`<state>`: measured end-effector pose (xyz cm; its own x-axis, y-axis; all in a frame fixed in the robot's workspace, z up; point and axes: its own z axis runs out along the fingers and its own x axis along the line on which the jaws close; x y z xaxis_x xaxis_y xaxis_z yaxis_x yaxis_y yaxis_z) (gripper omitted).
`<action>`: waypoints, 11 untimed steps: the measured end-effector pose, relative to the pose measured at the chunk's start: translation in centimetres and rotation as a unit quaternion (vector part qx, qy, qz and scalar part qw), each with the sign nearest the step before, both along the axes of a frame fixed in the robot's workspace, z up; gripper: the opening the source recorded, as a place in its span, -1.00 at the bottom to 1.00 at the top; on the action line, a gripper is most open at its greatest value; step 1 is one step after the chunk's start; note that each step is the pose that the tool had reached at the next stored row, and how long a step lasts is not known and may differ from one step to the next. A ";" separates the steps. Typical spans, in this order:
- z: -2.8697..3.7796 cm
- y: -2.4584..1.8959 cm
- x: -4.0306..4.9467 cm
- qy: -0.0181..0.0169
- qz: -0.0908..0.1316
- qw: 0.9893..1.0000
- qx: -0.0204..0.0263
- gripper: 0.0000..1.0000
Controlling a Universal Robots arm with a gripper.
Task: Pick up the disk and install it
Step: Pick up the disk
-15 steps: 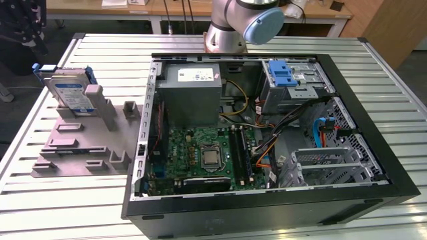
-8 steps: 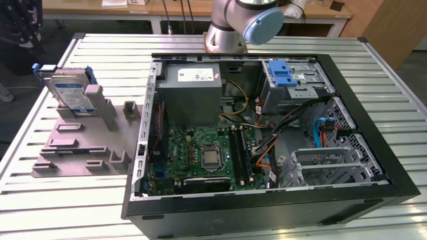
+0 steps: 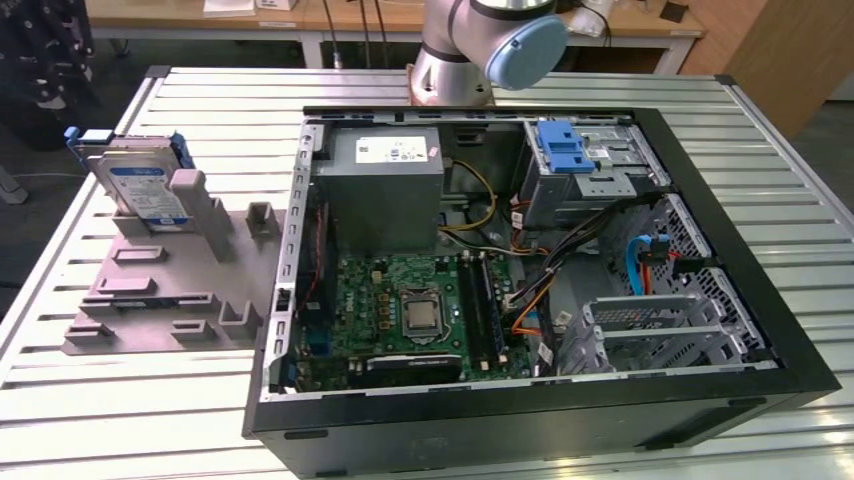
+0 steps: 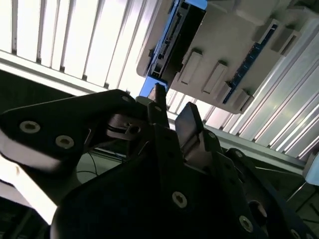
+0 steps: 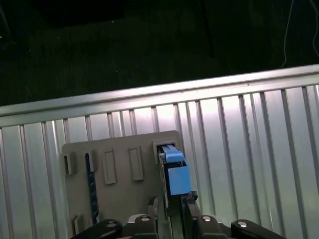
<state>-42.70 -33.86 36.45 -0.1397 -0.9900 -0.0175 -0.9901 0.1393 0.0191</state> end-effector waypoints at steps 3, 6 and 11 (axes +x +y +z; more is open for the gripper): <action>-0.40 0.01 0.00 0.000 0.027 1.000 0.000 -0.18; -0.77 0.05 -0.22 0.000 0.035 0.999 -0.001 -0.18; -1.52 0.22 -0.74 -0.002 0.035 0.999 -0.003 -0.04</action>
<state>-43.45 -33.63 34.92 -0.0693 -0.9975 -0.0118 -0.9975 0.0692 0.0137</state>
